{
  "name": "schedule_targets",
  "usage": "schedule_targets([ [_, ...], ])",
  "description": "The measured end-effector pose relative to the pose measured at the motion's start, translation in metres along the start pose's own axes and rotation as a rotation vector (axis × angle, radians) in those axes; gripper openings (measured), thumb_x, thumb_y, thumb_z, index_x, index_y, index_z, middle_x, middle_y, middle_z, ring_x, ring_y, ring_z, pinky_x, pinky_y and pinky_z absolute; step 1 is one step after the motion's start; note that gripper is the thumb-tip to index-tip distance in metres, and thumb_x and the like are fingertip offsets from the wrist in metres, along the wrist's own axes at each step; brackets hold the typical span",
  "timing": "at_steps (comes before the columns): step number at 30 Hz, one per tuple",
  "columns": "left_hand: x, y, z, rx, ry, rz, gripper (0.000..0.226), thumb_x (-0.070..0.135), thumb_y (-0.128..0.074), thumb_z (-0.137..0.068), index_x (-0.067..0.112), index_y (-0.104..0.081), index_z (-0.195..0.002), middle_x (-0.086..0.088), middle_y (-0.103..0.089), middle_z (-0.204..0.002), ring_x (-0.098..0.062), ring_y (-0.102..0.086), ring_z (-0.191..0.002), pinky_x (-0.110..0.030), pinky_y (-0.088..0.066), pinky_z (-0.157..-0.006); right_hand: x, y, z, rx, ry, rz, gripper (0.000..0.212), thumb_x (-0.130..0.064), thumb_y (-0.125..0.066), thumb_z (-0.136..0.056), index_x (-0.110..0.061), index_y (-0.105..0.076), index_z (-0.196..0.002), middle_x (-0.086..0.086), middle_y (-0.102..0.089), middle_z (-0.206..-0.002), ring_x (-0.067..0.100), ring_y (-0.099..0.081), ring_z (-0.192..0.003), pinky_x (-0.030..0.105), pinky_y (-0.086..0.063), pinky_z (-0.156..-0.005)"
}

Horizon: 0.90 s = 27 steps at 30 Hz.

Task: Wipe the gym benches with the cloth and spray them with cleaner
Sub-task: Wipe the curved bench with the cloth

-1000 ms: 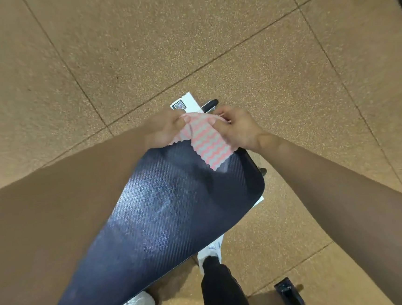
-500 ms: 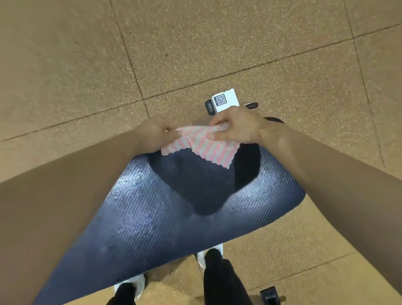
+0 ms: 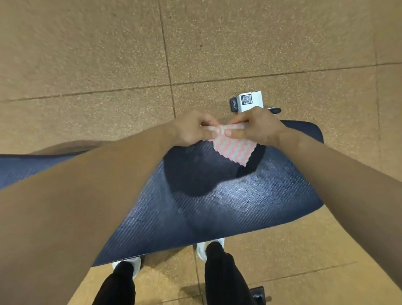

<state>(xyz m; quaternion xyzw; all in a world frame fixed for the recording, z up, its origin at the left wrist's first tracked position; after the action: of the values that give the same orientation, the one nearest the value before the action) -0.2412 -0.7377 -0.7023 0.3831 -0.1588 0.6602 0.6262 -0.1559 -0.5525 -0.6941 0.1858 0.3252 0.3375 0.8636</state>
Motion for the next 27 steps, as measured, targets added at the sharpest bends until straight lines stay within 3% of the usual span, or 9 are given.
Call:
schedule_targets([
  [5,-0.031,0.018,0.019,0.044,0.001,-0.163,0.021,0.034,-0.071,-0.093,0.022,-0.070,-0.110,0.003,-0.067,-0.116,-0.019,-0.059,-0.110,-0.031,-0.043,-0.093,-0.029,-0.015,0.002,0.032,0.024,0.154,0.046,-0.064,-0.066,-0.086,-0.035,-0.071,-0.122,-0.009,-0.068,-0.101,0.017,-0.064,-0.102,0.035,-0.047,-0.093],
  [7,-0.044,0.028,0.033,0.067,0.021,-0.179,0.016,0.035,-0.071,-0.093,0.022,-0.069,-0.103,0.002,-0.067,-0.111,-0.020,-0.060,-0.106,-0.033,-0.045,-0.091,-0.046,-0.025,-0.001,0.006,0.047,0.196,0.047,-0.066,-0.062,-0.087,-0.034,-0.072,-0.121,-0.009,-0.066,-0.096,0.019,-0.065,-0.101,0.033,-0.046,-0.086],
  [12,-0.086,0.054,0.077,0.147,0.078,-0.171,0.017,0.031,-0.070,-0.094,0.016,-0.068,-0.103,0.003,-0.063,-0.100,-0.020,-0.060,-0.098,-0.029,-0.041,-0.081,-0.094,-0.051,-0.006,-0.052,0.099,0.222,0.056,-0.063,-0.061,-0.089,-0.023,-0.069,-0.128,0.003,-0.072,-0.122,0.027,-0.066,-0.110,0.043,-0.053,-0.096],
  [16,-0.120,0.073,0.107,0.169,0.123,-0.277,0.016,0.036,-0.069,-0.094,0.022,-0.066,-0.100,0.002,-0.064,-0.098,-0.023,-0.061,-0.096,-0.038,-0.051,-0.087,-0.132,-0.078,-0.014,-0.087,0.129,0.299,0.056,-0.064,-0.058,-0.091,-0.024,-0.069,-0.127,0.003,-0.072,-0.119,0.028,-0.066,-0.105,0.035,-0.052,-0.083],
  [19,-0.142,0.086,0.130,0.172,0.128,-0.313,0.011,0.034,-0.067,-0.095,0.024,-0.063,-0.099,0.001,-0.069,-0.102,-0.024,-0.064,-0.099,-0.041,-0.052,-0.087,-0.163,-0.098,-0.016,-0.086,0.136,0.310,0.057,-0.064,-0.058,-0.090,-0.025,-0.067,-0.130,0.006,-0.072,-0.121,0.029,-0.067,-0.106,0.040,-0.055,-0.091],
  [21,-0.158,0.093,0.148,0.205,0.109,-0.305,0.014,0.031,-0.067,-0.096,0.022,-0.062,-0.106,-0.001,-0.069,-0.109,-0.026,-0.064,-0.103,-0.040,-0.051,-0.089,-0.182,-0.110,-0.017,-0.094,0.144,0.308,0.056,-0.064,-0.057,-0.092,-0.026,-0.066,-0.132,0.006,-0.071,-0.123,0.029,-0.066,-0.109,0.040,-0.054,-0.093],
  [24,-0.179,0.098,0.175,0.243,0.035,-0.302,0.036,0.025,-0.062,-0.099,0.026,-0.056,-0.135,-0.002,-0.067,-0.126,-0.026,-0.060,-0.118,-0.033,-0.045,-0.094,-0.208,-0.127,-0.020,-0.110,0.144,0.363,0.054,-0.065,-0.052,-0.094,-0.031,-0.064,-0.134,0.005,-0.069,-0.127,0.027,-0.063,-0.113,0.038,-0.050,-0.095],
  [27,-0.197,0.104,0.196,0.184,0.024,-0.493,0.048,0.034,-0.046,-0.106,0.048,-0.037,-0.151,-0.006,-0.056,-0.129,-0.029,-0.047,-0.122,-0.046,-0.039,-0.106,-0.234,-0.144,-0.022,-0.131,0.138,0.319,0.054,-0.064,-0.050,-0.095,-0.030,-0.063,-0.135,0.003,-0.065,-0.132,0.026,-0.060,-0.116,0.039,-0.050,-0.096],
])
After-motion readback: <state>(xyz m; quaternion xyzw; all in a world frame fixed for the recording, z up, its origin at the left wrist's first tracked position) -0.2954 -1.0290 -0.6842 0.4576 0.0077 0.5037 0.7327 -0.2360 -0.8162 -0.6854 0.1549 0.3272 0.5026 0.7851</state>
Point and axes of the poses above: each hand's wrist, its own z-axis away from the middle knuckle, its own y-axis out of the back of the hand, x = y × z, the point moved 2 cm from there along -z, towards the middle knuckle
